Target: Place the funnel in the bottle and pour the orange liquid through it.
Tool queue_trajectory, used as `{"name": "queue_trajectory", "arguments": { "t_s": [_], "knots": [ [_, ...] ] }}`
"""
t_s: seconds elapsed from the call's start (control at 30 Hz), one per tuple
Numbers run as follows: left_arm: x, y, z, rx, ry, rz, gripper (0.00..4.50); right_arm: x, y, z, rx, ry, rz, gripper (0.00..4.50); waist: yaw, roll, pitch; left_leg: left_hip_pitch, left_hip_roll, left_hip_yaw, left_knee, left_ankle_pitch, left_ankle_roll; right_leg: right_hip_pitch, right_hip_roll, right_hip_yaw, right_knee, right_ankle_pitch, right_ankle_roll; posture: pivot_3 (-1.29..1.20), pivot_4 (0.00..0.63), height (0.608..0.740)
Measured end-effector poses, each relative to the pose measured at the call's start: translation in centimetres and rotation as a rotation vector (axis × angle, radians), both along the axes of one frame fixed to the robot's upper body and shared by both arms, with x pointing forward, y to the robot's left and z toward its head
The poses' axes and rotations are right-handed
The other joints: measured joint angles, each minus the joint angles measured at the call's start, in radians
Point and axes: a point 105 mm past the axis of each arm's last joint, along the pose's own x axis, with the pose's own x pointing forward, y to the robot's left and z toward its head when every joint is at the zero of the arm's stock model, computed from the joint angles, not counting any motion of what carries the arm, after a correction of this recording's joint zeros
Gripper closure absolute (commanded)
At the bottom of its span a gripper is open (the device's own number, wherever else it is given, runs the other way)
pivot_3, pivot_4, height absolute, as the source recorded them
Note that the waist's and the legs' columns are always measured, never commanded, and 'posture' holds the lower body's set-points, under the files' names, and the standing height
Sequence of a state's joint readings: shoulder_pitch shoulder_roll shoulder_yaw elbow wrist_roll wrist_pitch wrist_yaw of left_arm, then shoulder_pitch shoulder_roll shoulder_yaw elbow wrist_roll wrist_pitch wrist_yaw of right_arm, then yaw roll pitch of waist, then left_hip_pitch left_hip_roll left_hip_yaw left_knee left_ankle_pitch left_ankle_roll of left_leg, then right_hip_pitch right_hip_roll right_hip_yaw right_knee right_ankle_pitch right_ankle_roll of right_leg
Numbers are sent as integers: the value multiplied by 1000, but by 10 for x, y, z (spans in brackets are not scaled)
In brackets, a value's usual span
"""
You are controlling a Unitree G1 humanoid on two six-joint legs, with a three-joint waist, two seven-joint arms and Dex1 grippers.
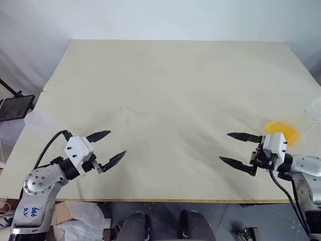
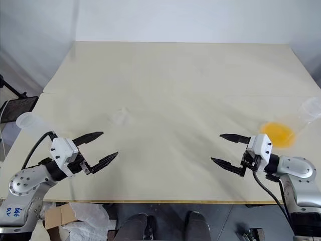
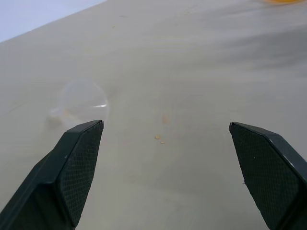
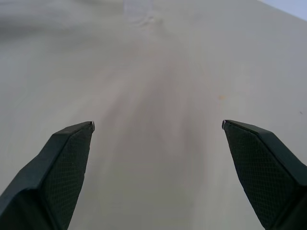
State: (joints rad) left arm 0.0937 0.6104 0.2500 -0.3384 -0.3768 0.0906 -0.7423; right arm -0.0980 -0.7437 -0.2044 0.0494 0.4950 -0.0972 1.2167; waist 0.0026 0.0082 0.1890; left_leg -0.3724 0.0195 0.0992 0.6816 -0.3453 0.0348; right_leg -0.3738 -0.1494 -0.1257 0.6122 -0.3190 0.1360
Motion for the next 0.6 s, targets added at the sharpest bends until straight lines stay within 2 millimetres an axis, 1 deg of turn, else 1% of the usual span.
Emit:
{"name": "queue_trajectory", "arguments": {
  "t_s": [0.1,0.2,0.3,0.37,0.4,0.47,0.53,0.6],
  "knots": [
    [0,2,0,-2,-1,14,37,1,2,1,5,-3,6,0,0,0,0,0,0,0,0,0,0,0,0,0,0,0,0,0,150,740],
    [-2,6,-2,-32,-2,66,37,3,4,3,11,-12,22,0,-1,0,0,0,0,0,0,0,0,0,0,0,0,0,0,0,150,740],
    [-14,19,-9,-79,7,142,37,9,16,9,62,-28,46,0,-12,0,0,1,2,2,0,-1,-1,0,1,1,-1,0,0,0,150,740],
    [-33,40,-20,-145,18,265,37,13,37,11,120,-16,103,0,-20,0,0,1,3,1,0,-1,-1,0,1,0,0,0,0,0,150,740],
    [-38,47,-21,-159,17,304,37,13,42,11,130,-12,120,0,-20,0,0,1,3,1,0,-1,-1,-1,1,0,0,0,0,0,150,740],
    [-49,66,-21,-200,-8,438,37,13,57,14,151,-11,170,0,-14,-1,0,1,2,1,0,-1,-1,0,0,0,0,0,0,0,150,740],
    [-69,88,-21,-281,-53,635,37,14,74,22,181,-28,227,0,-10,-2,0,1,2,1,1,-2,1,1,-1,2,-2,0,0,0,150,740],
    [-97,111,-33,-375,-63,869,37,12,89,30,198,-46,284,0,-6,-3,0,1,2,1,1,-4,2,1,-1,6,-3,1,1,0,150,740]
  ]
}}
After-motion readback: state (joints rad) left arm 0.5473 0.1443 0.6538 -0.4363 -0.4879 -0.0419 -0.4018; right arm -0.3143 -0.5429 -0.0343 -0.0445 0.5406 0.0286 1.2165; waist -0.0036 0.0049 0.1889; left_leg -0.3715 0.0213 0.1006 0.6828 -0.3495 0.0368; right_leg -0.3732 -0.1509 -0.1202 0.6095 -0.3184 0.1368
